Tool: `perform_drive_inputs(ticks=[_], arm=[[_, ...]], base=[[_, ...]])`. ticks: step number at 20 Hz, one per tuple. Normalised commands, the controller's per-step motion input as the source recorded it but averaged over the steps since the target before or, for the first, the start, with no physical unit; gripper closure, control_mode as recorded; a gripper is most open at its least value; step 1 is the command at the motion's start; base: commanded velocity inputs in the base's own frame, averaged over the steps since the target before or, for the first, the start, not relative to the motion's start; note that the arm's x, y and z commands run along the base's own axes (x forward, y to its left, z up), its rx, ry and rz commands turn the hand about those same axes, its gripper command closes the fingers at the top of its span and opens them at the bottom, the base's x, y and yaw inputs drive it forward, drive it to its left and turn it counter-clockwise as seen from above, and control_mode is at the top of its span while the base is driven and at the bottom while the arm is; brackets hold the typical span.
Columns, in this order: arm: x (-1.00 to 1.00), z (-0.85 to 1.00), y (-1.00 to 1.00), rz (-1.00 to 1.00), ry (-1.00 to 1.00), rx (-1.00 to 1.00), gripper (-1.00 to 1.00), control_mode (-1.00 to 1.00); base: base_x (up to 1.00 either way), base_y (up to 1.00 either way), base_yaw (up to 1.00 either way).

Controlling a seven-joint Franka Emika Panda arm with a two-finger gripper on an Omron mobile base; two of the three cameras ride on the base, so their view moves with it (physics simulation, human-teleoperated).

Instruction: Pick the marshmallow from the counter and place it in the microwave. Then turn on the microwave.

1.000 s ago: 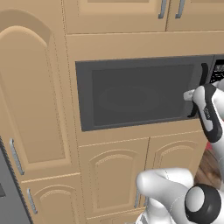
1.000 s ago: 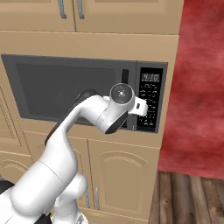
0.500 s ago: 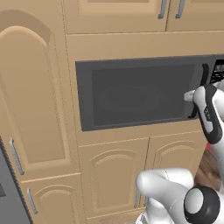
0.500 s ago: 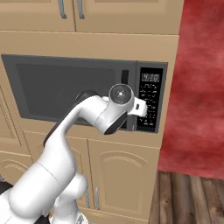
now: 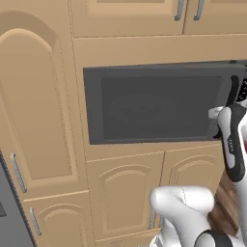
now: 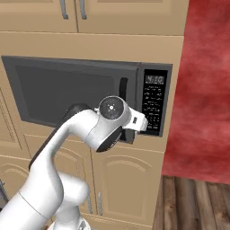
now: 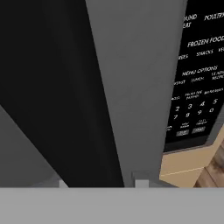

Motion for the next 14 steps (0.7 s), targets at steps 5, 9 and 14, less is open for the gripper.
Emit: perform_drive_inputs(ticks=[5, 9, 14], arm=[[-0.75, 0.0, 0.0, -0.16, -0.06, 0.0, 1.0, -1.0], [-0.7, 0.0, -0.01, -0.17, -0.06, 0.0, 1.0, -1.0], [-0.67, 0.0, -0.01, -0.17, -0.06, 0.0, 1.0, -1.0]], base=[[0.0, 0.0, 0.0], [0.0, 0.0, 0.0], [0.0, 0.0, 0.0]])
